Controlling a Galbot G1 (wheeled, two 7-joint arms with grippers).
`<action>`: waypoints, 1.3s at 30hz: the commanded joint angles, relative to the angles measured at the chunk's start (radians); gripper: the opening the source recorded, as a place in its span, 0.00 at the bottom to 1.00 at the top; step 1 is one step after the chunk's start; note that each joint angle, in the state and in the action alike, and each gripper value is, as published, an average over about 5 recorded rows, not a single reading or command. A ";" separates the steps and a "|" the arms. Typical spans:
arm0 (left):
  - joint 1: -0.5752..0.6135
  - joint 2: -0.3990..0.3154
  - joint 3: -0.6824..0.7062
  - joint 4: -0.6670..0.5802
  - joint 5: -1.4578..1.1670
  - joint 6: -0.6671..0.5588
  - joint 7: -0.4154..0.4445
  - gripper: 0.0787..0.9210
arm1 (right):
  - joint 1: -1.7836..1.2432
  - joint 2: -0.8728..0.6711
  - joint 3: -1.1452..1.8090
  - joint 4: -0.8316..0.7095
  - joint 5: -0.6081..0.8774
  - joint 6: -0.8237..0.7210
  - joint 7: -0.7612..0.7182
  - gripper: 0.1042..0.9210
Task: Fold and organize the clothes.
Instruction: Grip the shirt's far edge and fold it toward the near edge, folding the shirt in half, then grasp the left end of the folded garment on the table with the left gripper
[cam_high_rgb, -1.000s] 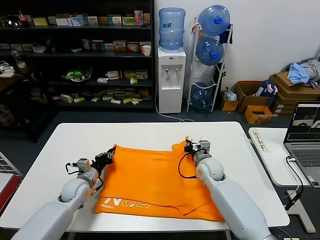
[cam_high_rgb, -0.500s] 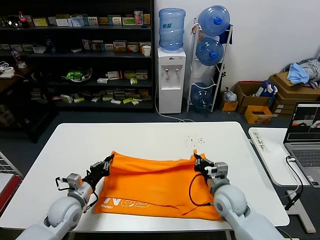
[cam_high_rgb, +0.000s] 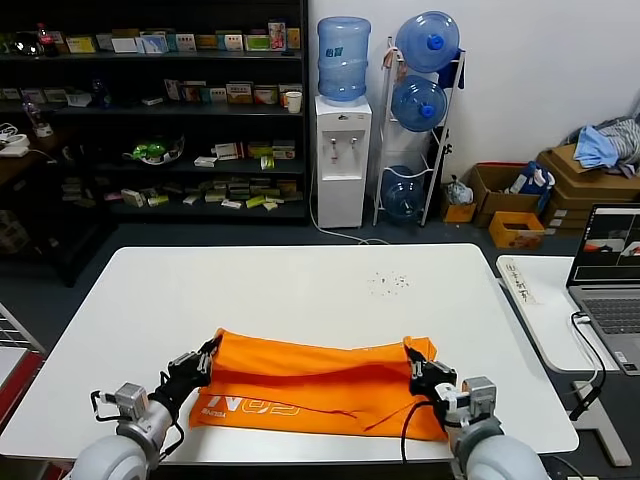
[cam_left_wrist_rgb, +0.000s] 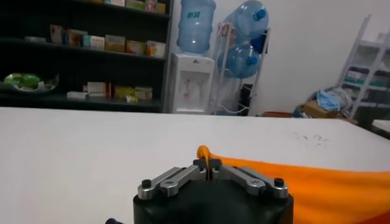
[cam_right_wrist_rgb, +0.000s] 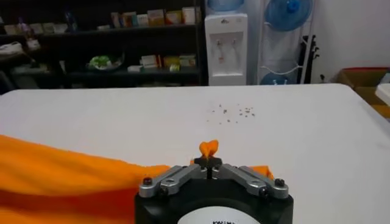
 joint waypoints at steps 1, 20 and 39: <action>0.135 -0.003 -0.061 -0.037 0.032 0.002 0.006 0.09 | -0.139 -0.031 0.069 0.103 -0.012 -0.011 -0.017 0.17; 0.233 -0.172 -0.118 0.026 0.133 -0.064 0.042 0.73 | -0.278 0.030 0.173 0.095 -0.158 0.070 -0.107 0.83; 0.140 -0.201 -0.021 0.106 0.172 -0.075 0.035 0.67 | -0.271 0.042 0.179 0.106 -0.159 0.071 -0.099 0.88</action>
